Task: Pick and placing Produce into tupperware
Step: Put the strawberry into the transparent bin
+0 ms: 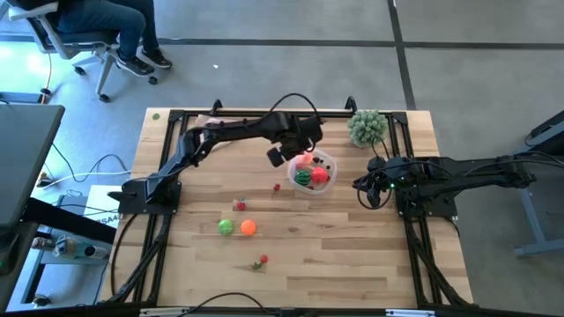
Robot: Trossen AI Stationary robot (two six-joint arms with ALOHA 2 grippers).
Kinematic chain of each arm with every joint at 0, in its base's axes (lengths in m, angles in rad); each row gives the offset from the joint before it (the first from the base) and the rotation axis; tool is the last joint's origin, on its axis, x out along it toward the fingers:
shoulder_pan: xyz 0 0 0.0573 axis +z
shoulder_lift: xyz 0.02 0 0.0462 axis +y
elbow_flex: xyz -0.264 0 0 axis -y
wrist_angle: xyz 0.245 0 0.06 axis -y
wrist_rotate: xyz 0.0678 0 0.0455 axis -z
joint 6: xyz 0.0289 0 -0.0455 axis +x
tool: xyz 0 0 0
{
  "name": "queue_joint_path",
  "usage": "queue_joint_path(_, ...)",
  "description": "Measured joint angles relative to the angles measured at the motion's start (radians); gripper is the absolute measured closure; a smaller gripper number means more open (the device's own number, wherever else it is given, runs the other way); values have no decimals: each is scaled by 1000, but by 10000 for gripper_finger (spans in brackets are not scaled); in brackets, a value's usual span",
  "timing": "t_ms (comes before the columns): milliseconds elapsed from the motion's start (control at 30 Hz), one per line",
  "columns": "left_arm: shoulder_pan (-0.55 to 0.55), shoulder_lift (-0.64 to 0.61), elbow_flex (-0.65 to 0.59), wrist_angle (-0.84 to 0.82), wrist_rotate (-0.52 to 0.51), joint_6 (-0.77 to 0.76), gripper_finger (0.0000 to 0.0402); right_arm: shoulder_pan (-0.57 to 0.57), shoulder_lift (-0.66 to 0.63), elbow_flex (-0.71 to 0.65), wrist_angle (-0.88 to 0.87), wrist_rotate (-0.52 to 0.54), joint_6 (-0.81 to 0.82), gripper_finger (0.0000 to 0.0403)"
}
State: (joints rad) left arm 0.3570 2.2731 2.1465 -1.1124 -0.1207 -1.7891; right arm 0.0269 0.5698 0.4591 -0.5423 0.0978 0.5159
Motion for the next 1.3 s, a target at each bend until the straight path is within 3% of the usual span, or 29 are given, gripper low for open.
queue_joint_path(267, -12, 76, -2, 43, 87, 78, 263, 0, 0, 0, 2, 0, 0, 331)
queue_joint_path(1300, -19, 82, -54, 68, 69, 155, 258, 0, 0, 0, 1, 0, 0, 331)
